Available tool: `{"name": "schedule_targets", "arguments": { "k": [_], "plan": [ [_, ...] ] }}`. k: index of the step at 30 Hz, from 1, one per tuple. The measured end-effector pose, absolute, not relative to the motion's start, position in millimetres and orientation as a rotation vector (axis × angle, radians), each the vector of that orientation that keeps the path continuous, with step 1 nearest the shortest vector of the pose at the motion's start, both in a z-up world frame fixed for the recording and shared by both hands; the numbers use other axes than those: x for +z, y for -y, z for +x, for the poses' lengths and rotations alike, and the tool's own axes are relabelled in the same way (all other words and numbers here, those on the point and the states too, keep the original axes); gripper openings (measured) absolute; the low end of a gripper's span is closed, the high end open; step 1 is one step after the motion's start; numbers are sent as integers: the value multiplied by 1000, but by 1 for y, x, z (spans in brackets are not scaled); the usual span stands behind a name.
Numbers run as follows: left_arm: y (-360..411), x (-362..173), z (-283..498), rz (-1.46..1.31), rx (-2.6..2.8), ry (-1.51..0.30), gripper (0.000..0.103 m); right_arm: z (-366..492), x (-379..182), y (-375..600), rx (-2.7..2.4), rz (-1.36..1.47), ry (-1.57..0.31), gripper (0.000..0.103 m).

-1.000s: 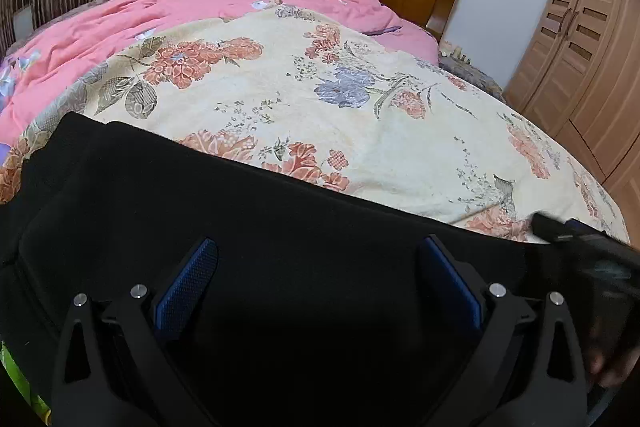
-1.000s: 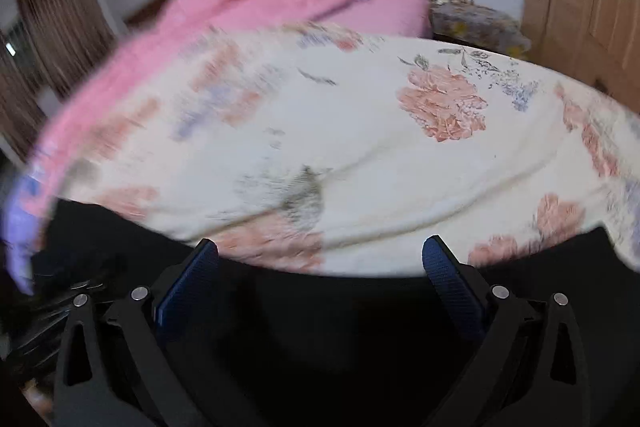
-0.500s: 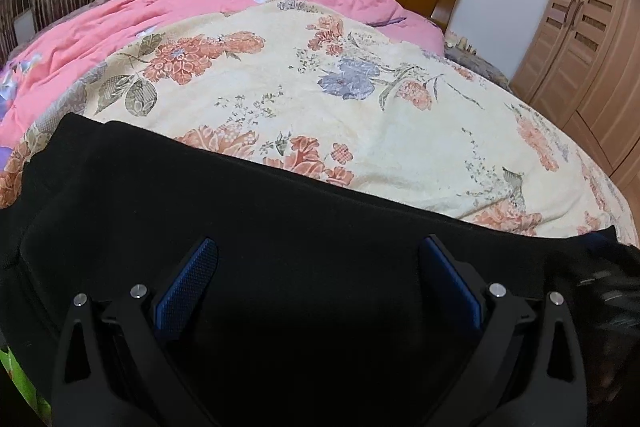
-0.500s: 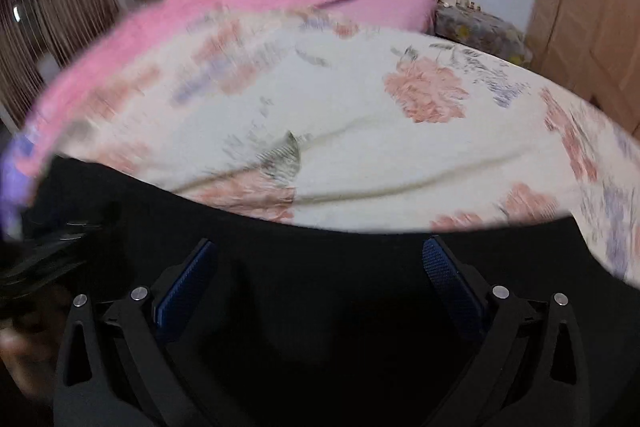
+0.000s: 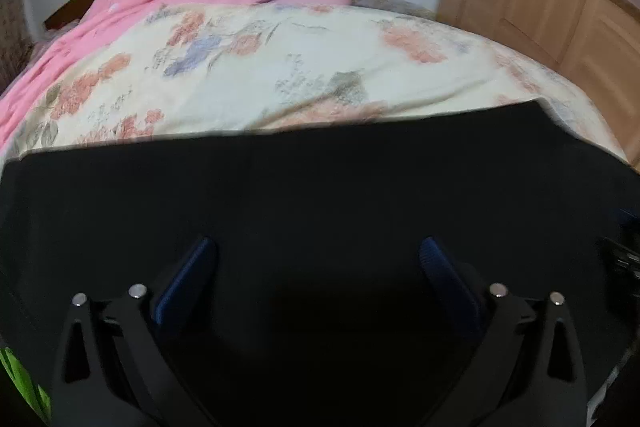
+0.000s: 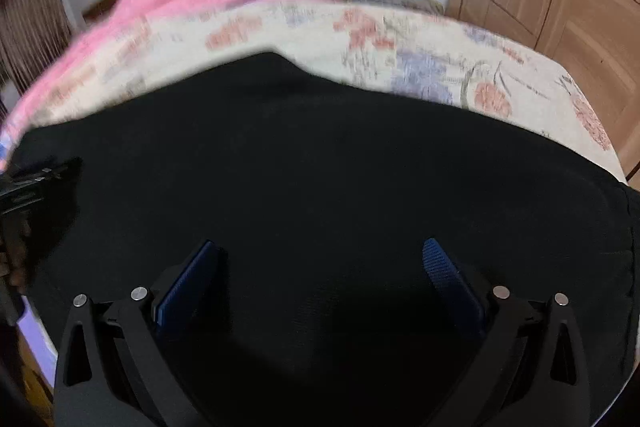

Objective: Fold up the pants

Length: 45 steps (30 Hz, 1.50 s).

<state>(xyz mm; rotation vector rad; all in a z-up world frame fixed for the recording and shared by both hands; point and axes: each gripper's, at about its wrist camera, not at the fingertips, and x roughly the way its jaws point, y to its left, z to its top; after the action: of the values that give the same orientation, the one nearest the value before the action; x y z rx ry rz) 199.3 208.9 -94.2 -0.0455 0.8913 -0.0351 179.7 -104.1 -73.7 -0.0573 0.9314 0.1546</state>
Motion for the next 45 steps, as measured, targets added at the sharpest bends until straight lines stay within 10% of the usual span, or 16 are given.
{"name": "schedule_targets", "arguments": {
  "k": [12, 17, 33, 37, 45],
  "plan": [
    [-429, -54, 48, -597, 189, -634, 99, 180, -74, 90, 110, -132, -915, 99],
    [-491, -66, 19, -767, 69, -621, 76, 182, -73, 46, 189, -205, -894, 99],
    [-541, -112, 68, -887, 77, -710, 66, 189, -80, 42, 185, -182, -916, 99],
    [-535, -108, 69, -854, 89, -704, 39, 188, -80, 43, 189, -175, -917, 99],
    [-499, -67, 59, -641, 194, -689, 32, 188, -79, 47, 200, -149, -914, 99]
  ]
}}
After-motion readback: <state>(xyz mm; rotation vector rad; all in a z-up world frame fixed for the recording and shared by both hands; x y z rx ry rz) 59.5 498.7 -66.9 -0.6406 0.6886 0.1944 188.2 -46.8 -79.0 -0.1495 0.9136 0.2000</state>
